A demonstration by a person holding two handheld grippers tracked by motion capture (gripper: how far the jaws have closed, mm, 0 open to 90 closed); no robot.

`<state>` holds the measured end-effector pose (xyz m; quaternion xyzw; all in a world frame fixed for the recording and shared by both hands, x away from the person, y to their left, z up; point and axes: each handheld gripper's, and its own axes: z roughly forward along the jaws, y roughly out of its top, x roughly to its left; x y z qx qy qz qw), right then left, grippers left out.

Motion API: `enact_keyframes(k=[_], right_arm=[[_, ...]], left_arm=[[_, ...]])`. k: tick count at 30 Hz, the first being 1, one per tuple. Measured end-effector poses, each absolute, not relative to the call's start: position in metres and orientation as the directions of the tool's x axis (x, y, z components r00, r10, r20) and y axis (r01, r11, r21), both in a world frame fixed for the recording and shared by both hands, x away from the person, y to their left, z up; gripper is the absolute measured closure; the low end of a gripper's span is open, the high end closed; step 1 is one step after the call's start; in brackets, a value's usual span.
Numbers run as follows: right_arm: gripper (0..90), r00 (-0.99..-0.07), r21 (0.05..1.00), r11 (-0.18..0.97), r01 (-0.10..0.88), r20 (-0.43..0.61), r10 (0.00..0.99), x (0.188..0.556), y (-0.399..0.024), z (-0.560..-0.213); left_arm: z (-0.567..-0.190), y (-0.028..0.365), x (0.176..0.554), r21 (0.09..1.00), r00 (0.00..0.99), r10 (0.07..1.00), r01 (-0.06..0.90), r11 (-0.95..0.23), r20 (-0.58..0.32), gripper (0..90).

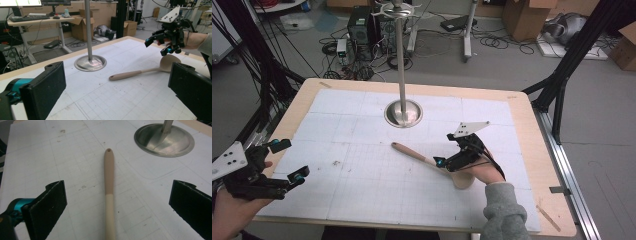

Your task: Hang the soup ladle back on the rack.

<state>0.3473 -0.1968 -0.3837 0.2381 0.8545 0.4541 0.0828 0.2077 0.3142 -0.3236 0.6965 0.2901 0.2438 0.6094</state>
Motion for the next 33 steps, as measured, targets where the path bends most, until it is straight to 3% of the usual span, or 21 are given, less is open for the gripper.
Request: enact_keyframes(k=[10, 21, 33], right_arm=[[2.4, -0.878, 0.778, 0.521, 0.351, 0.079, 0.472, 0.355, -0.195, -0.39], [6.4, -0.899, 0.673, 0.656, 0.342, 0.03, 0.438, 0.356, -0.179, -0.402], [27.8, -0.909, 0.556, 0.753, 0.351, 0.01, 0.417, 0.354, -0.164, -0.405]], left_arm=[[-0.325, 0.316, 0.205, 0.991, 0.709, 0.705, 0.107, -0.085, -0.016, 1.8], [-0.324, 0.316, 0.205, 0.99, 0.707, 0.707, 0.108, -0.087, -0.015, 1.8], [-0.322, 0.314, 0.2, 0.99, 0.706, 0.709, 0.102, -0.093, -0.007, 1.8]])
